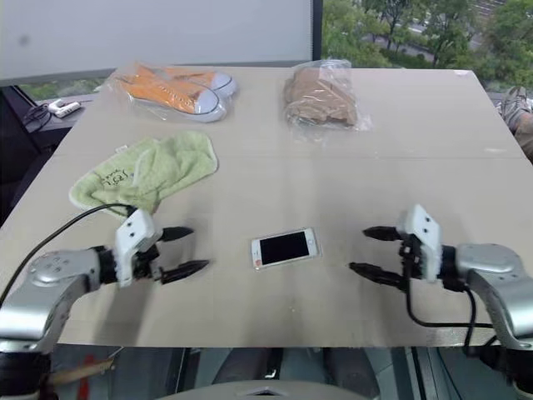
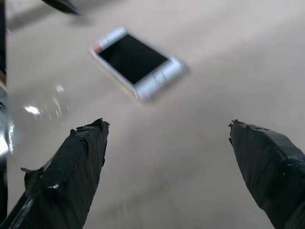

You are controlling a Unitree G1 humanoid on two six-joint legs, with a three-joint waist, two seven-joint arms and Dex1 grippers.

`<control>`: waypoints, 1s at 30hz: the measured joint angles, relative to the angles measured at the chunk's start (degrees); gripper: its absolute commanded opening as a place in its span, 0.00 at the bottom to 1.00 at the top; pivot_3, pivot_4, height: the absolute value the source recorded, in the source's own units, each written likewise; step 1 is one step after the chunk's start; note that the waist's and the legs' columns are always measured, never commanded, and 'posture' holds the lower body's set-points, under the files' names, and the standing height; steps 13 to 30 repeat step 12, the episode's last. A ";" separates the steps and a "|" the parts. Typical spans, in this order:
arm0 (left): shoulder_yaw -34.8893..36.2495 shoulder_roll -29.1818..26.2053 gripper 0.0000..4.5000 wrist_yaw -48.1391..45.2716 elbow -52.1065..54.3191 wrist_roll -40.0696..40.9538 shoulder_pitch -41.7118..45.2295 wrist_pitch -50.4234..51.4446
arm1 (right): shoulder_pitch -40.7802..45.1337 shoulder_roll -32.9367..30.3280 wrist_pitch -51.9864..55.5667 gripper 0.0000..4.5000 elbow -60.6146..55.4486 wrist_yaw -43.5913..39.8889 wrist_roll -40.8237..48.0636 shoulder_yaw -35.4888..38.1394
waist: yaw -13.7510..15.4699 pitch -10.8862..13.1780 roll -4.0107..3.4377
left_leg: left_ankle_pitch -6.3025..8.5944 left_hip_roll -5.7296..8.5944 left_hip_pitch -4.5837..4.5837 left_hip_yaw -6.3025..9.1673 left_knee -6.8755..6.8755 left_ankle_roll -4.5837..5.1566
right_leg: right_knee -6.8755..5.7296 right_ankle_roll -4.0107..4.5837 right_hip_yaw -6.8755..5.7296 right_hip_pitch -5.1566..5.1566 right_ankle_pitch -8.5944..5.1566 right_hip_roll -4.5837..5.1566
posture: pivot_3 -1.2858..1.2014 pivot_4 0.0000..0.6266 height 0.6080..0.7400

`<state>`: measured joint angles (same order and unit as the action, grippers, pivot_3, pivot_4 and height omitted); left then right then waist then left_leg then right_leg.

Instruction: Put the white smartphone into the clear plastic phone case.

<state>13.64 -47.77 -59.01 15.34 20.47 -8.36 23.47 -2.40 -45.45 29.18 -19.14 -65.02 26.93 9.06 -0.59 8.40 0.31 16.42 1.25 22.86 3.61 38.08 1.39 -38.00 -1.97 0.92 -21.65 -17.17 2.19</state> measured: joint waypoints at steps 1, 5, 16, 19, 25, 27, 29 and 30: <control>0.94 0.02 1.00 0.54 0.64 0.02 -1.60 0.07 | -1.06 -0.90 -1.54 0.99 1.70 -0.97 -0.55 0.48 | 0.18 0.02 0.01 | 0.01 0.00 -0.04 0.01 0.01 0.01 | -0.02 0.00 -0.01 0.04 0.00 0.01 | 0.52 0.24 1.00; 5.05 0.74 1.00 2.28 4.27 2.80 -4.11 2.53 | -1.90 -1.64 -6.99 0.99 7.24 -3.26 -1.76 0.74 | 0.68 0.07 0.00 | -0.02 -0.04 -0.10 0.01 0.12 0.01 | -0.13 0.10 -0.05 0.08 0.07 0.00 | 0.52 0.24 1.00; 3.67 1.05 1.00 4.49 5.91 -0.04 -4.49 -1.44 | -0.79 -1.52 -9.43 0.99 8.21 -3.44 -1.68 0.60 | 1.05 0.07 -0.02 | -0.05 -0.04 -0.06 -0.01 0.09 -0.05 | -0.04 0.10 -0.04 0.07 0.07 -0.01 | 0.52 0.24 1.00; 3.67 1.05 1.00 4.49 5.91 -0.04 -4.49 -1.44 | -0.79 -1.52 -9.43 0.99 8.21 -3.44 -1.68 0.60 | 1.05 0.07 -0.02 | -0.05 -0.04 -0.06 -0.01 0.09 -0.05 | -0.04 0.10 -0.04 0.07 0.07 -0.01 | 0.52 0.24 1.00; 3.67 1.05 1.00 4.49 5.91 -0.04 -4.49 -1.44 | -0.79 -1.52 -9.43 0.99 8.21 -3.44 -1.68 0.60 | 1.05 0.07 -0.02 | -0.05 -0.04 -0.06 -0.01 0.09 -0.05 | -0.04 0.10 -0.04 0.07 0.07 -0.01 | 0.52 0.24 1.00; 3.67 1.05 1.00 4.49 5.91 -0.04 -4.49 -1.44 | -0.79 -1.52 -9.43 0.99 8.21 -3.44 -1.68 0.60 | 1.05 0.07 -0.02 | -0.05 -0.04 -0.06 -0.01 0.09 -0.05 | -0.04 0.10 -0.04 0.07 0.07 -0.01 | 0.52 0.24 1.00; 3.67 1.05 1.00 4.49 5.91 -0.04 -4.49 -1.44 | -0.79 -1.52 -9.43 0.99 8.21 -3.44 -1.68 0.60 | 1.05 0.07 -0.02 | -0.05 -0.04 -0.06 -0.01 0.09 -0.05 | -0.04 0.10 -0.04 0.07 0.07 -0.01 | 0.52 0.24 1.00; 3.67 1.05 1.00 4.49 5.91 -0.04 -4.49 -1.44 | -0.79 -1.52 -9.43 0.99 8.21 -3.44 -1.68 0.60 | 1.05 0.07 -0.02 | -0.05 -0.04 -0.06 -0.01 0.09 -0.05 | -0.04 0.10 -0.04 0.07 0.07 -0.01 | 0.52 0.24 1.00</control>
